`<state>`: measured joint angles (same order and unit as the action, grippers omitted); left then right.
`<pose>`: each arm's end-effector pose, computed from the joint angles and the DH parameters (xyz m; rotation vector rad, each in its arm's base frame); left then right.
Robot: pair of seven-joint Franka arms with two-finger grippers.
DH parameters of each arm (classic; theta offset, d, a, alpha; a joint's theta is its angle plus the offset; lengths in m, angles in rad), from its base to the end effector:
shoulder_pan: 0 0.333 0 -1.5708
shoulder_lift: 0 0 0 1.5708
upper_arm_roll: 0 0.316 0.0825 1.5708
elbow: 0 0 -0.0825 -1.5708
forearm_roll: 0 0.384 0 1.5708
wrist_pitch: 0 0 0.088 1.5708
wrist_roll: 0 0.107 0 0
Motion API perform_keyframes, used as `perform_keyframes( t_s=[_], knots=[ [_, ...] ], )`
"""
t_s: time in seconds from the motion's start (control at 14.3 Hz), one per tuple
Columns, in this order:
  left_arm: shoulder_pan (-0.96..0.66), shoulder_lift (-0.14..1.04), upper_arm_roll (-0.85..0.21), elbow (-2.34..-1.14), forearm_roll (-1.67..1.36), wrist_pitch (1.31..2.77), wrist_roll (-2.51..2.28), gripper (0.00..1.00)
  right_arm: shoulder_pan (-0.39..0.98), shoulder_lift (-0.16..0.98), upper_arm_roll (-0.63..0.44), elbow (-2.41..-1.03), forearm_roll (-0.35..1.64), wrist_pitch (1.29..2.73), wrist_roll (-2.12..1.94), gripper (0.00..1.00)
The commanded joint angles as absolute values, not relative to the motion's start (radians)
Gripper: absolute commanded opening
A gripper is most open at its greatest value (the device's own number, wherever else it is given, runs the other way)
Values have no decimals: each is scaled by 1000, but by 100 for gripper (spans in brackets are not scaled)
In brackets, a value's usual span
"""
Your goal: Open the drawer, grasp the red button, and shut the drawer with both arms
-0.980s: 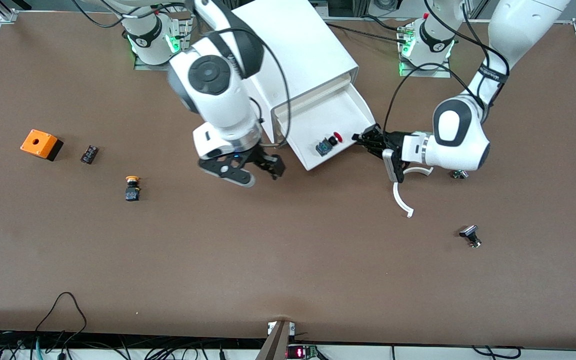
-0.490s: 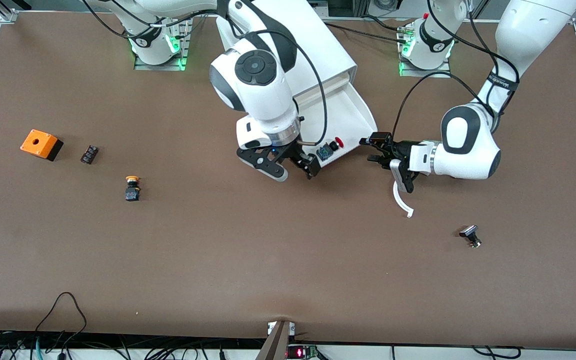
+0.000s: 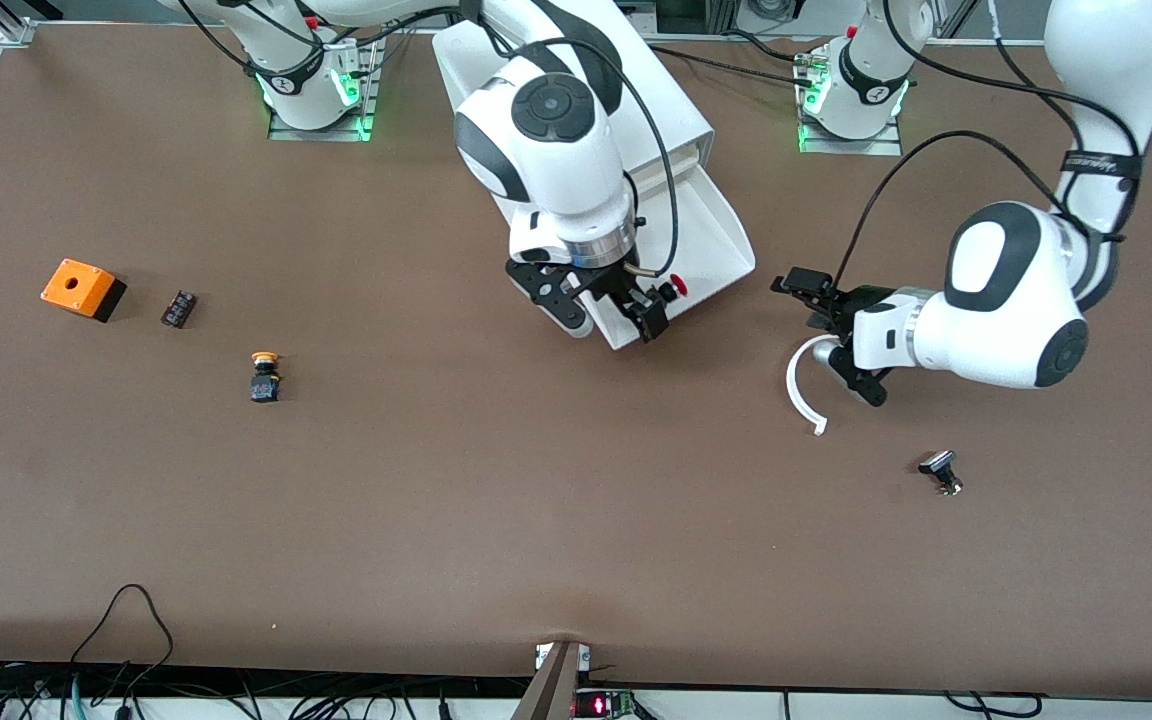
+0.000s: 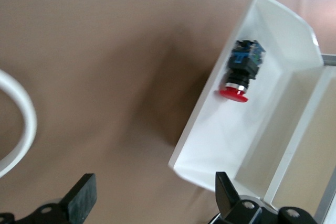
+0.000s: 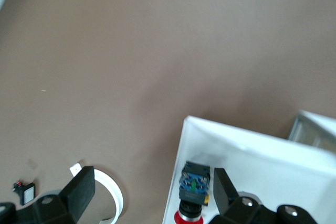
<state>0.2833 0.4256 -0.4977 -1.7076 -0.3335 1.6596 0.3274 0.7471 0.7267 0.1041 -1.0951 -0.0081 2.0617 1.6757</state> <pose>0.5924 -0.1344 0.3553 2.4830 -0.5595 -0.5208 0.5303 0.5648 0.4177 -2.6310 1.2005 -0.0267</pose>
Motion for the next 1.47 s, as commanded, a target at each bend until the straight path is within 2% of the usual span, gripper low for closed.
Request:
perform_keyframes(
  t_s=[0.0,0.35,0.77,0.91,0.98,1.05,1.19,1.26,1.33,1.4],
  knots=[
    [246,426,-511,-1580,-195,1550,107,99,767,801,110,-1020,15,2043,1747,100],
    [151,426,-511,-1461,9,1494,-165,99,791,844,115,-1025,106,2034,1764,100],
    [160,466,-465,-1362,29,1483,-199,99,802,879,113,-1031,109,2026,1759,100],
    [161,482,-445,-1339,29,1482,-204,99,802,890,114,-1031,112,2025,1758,95],
    [161,483,-440,-1338,29,1482,-206,99,801,890,115,-1031,112,2019,1756,84],
    [160,482,-439,-1339,31,1482,-210,99,801,890,115,-1028,110,2002,1755,67],
    [152,480,-439,-1341,34,1482,-300,99,804,885,117,-1025,110,1996,1756,24],
    [150,479,-439,-1341,35,1482,-342,99,805,884,117,-1025,110,1991,1756,7],
    [150,479,-439,-1341,35,1483,-368,99,805,882,117,-1025,110,1980,1756,0],
    [149,479,-440,-1342,35,1483,-386,99,807,881,118,-1023,109,1965,1753,0]
  ],
)
